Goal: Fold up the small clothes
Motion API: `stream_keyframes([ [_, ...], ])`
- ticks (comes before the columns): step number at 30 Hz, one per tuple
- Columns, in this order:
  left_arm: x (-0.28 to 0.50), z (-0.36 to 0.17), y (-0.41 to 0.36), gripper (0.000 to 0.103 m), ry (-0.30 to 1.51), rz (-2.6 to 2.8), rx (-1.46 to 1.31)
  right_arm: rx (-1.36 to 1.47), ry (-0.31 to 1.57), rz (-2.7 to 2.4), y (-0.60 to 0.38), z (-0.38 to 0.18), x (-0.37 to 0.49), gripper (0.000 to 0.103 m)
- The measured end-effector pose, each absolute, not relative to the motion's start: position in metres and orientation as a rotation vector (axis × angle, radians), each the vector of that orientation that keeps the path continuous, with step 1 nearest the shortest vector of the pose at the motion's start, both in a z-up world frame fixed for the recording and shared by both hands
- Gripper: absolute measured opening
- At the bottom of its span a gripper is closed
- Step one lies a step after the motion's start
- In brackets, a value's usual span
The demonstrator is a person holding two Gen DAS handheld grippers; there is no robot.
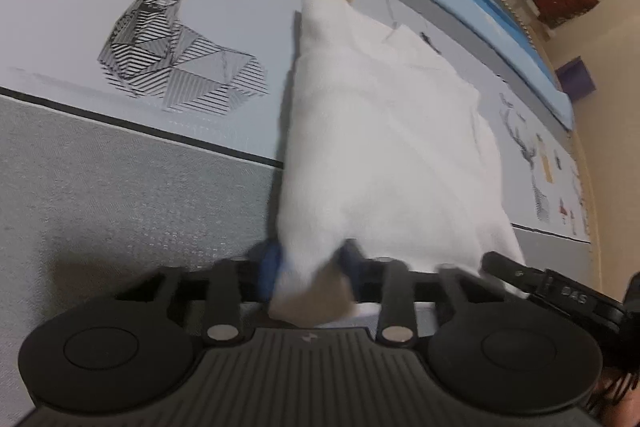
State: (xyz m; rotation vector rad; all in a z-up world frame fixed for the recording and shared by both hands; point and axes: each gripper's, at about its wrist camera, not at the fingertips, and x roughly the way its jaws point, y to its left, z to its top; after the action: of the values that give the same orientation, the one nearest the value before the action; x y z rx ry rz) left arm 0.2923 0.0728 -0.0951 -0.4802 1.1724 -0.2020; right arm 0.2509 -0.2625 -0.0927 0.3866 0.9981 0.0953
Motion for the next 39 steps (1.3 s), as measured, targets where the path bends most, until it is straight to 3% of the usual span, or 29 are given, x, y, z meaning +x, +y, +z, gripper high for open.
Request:
stream_keyframes([
  [2,0.290,-0.093,0.070,0.019,1.161,-0.216,-0.456,0.366,1.001,0.103,-0.261,-0.093,0.249,0.016],
  [4,0.287,-0.094,0.068,0.017,1.153,-0.217,-0.439,0.397,1.002,0.105,-0.265,-0.094,0.249,0.013],
  [10,0.281,-0.096,0.071,0.020,1.170,-0.193,-0.423,0.450,1.061,0.058,-0.281,-0.104,0.249,0.016],
  [17,0.267,-0.081,0.062,0.021,1.125,-0.181,-0.295,0.275,1.030,0.054,-0.278,-0.094,0.236,0.016],
  [20,0.260,-0.088,0.058,0.034,1.150,-0.142,-0.224,0.272,1.046,0.029,-0.286,-0.094,0.231,0.023],
  [23,0.247,-0.069,0.051,0.039,1.073,-0.103,-0.135,0.235,1.033,0.015,-0.288,-0.087,0.223,0.025],
  [26,0.226,-0.043,0.043,0.078,0.946,-0.034,-0.024,0.074,0.960,-0.066,-0.281,-0.074,0.210,0.025],
  [27,0.218,-0.033,0.043,0.086,0.909,-0.010,0.002,0.056,0.919,-0.072,-0.280,-0.067,0.205,0.025],
  [31,0.190,0.001,0.038,0.089,0.825,0.015,0.060,0.019,0.678,-0.042,-0.274,-0.021,0.168,0.030],
  [33,0.173,0.020,0.037,0.100,0.775,0.017,0.063,0.015,0.585,-0.011,-0.270,0.001,0.147,0.040],
  [34,0.166,0.029,0.035,0.102,0.748,0.018,0.065,0.030,0.549,0.006,-0.268,0.012,0.135,0.052],
  [35,0.153,0.039,0.033,0.103,0.717,0.018,0.067,0.045,0.523,0.022,-0.269,0.021,0.124,0.055],
  [39,0.105,0.068,0.021,0.103,0.656,-0.024,0.069,0.052,0.437,0.101,-0.262,0.049,0.073,0.057],
])
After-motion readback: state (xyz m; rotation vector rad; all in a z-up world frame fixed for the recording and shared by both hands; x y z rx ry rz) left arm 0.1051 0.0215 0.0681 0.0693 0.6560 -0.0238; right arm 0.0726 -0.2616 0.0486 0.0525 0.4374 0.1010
